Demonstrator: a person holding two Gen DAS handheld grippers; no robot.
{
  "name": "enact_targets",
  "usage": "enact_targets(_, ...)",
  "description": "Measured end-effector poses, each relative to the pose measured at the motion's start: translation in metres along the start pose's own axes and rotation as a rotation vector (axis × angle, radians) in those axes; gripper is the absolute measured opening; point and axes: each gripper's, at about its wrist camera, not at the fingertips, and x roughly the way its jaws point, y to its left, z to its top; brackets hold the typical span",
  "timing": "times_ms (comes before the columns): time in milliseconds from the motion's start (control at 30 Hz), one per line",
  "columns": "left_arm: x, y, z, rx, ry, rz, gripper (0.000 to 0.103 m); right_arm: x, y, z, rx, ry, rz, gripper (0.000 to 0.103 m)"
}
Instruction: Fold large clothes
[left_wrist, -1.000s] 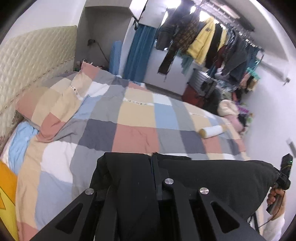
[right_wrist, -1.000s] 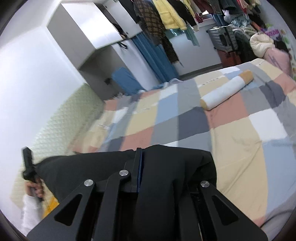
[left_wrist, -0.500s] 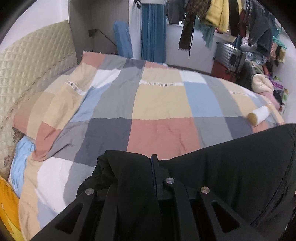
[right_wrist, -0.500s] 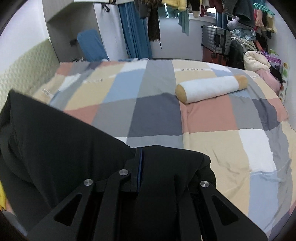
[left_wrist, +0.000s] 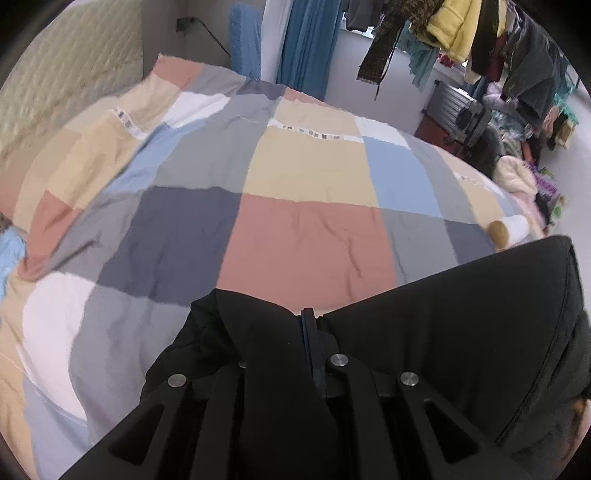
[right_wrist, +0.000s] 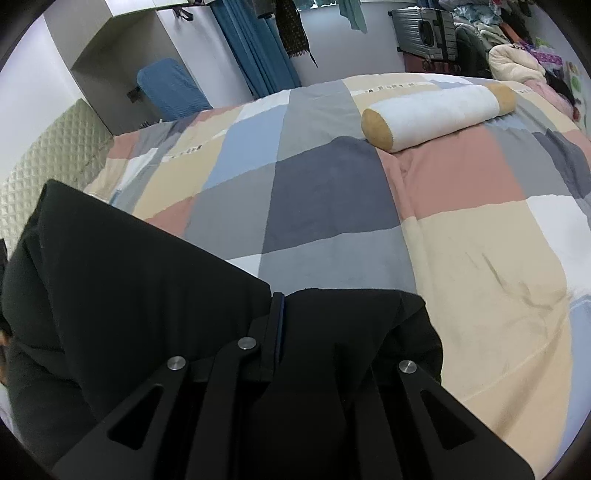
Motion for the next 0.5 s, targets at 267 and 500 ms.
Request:
enact_targets(267, -0.058, 0.043, -0.035, -0.192, 0.05, -0.28, 0.025, -0.048, -0.011, -0.017, 0.131, 0.078, 0.066, 0.031)
enact_targets(500, -0.13, 0.067, -0.062, -0.242, 0.004, -0.354, 0.059, -0.119, -0.011, -0.043, 0.146, 0.035, 0.066, 0.076)
